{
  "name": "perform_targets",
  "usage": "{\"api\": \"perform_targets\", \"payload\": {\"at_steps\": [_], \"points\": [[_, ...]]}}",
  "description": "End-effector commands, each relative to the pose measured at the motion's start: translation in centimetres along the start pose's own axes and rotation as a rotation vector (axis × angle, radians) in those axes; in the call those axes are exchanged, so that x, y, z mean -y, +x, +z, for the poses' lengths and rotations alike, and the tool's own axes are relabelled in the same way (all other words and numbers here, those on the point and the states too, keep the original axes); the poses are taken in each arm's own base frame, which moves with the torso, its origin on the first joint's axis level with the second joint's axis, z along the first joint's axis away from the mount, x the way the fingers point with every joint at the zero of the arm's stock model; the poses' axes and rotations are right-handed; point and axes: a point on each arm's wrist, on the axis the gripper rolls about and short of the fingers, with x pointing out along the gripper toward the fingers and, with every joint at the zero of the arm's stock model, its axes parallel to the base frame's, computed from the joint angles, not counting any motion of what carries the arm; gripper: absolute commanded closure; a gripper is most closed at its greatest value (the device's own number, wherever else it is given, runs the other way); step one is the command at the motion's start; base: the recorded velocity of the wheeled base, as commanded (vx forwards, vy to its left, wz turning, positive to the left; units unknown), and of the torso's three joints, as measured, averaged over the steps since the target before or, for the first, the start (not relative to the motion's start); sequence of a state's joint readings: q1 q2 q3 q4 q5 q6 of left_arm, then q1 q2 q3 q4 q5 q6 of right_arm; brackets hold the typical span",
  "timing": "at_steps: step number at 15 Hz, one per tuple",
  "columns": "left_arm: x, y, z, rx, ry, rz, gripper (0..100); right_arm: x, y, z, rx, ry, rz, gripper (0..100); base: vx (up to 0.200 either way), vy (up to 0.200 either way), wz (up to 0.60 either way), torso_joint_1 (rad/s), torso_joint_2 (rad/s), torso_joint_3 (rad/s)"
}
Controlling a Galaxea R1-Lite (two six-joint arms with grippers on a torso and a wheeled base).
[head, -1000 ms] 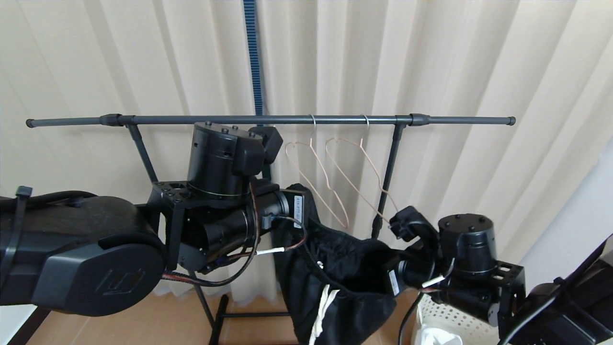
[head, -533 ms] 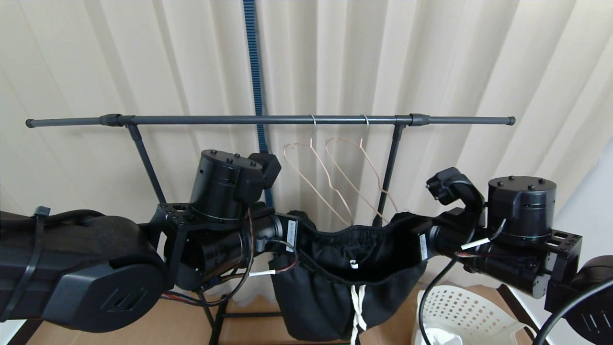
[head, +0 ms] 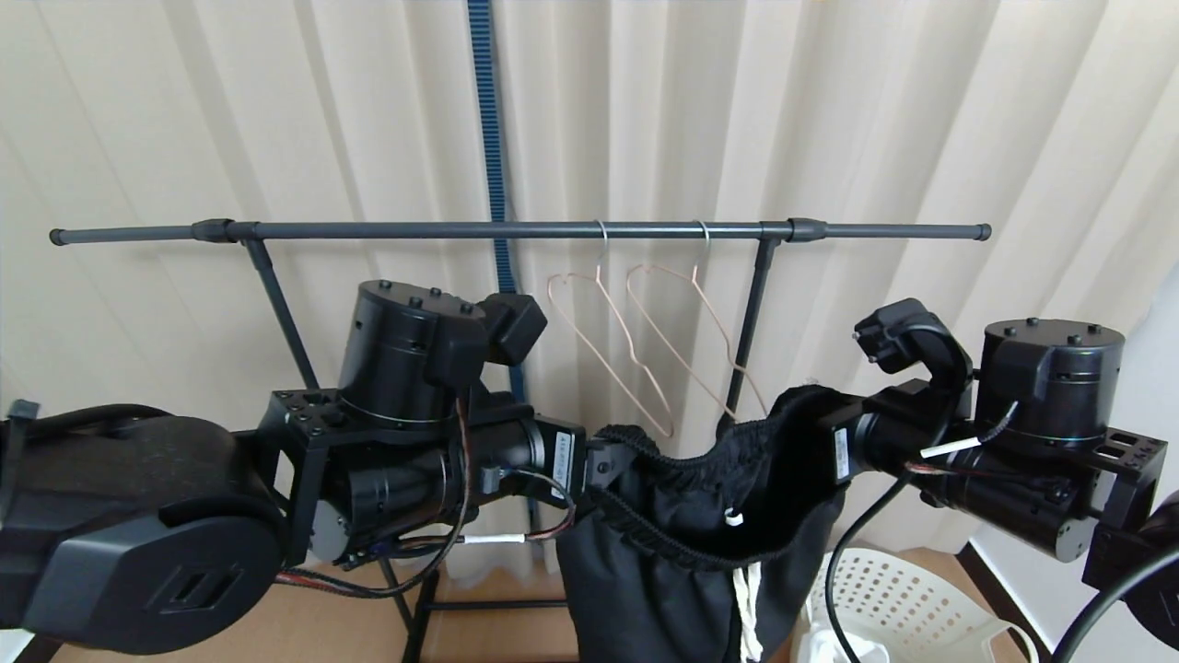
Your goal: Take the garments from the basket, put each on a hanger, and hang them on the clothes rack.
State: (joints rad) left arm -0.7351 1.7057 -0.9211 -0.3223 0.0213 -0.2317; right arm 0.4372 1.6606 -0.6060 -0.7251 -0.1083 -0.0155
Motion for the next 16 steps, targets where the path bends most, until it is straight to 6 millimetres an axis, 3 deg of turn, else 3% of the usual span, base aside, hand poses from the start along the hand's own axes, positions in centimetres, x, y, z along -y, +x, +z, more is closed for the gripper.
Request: {"api": "perform_targets", "payload": {"at_steps": [1,5,10,12,16], "points": [[-0.1,-2.3,0.6,0.026,-0.015,-0.099,0,0.2,0.6,-0.4,-0.021,-0.007,-0.026,100,0.0,0.0,0.0,0.0,0.0,0.0],[-1.0,-4.7,1.3,0.028,-0.096,-0.282,0,0.4,0.7,-0.4,-0.02,-0.022,-0.042,100,0.0,0.0,0.0,0.0,0.0,0.0],[-2.0,-4.8,2.0,0.037,-0.129,-0.309,0,0.5,0.4,-0.4,-0.019,-0.034,-0.048,100,0.0,0.0,0.0,0.0,0.0,0.0],[-2.1,-3.6,2.2,0.029,-0.131,-0.288,0,0.5,0.4,-0.4,-0.019,-0.035,-0.048,100,0.0,0.0,0.0,0.0,0.0,0.0],[-2.5,0.9,3.5,0.041,-0.142,-0.103,0,0.5,0.4,-0.6,-0.026,-0.048,-0.057,100,0.0,0.0,0.0,0.0,0.0,0.0]]}}
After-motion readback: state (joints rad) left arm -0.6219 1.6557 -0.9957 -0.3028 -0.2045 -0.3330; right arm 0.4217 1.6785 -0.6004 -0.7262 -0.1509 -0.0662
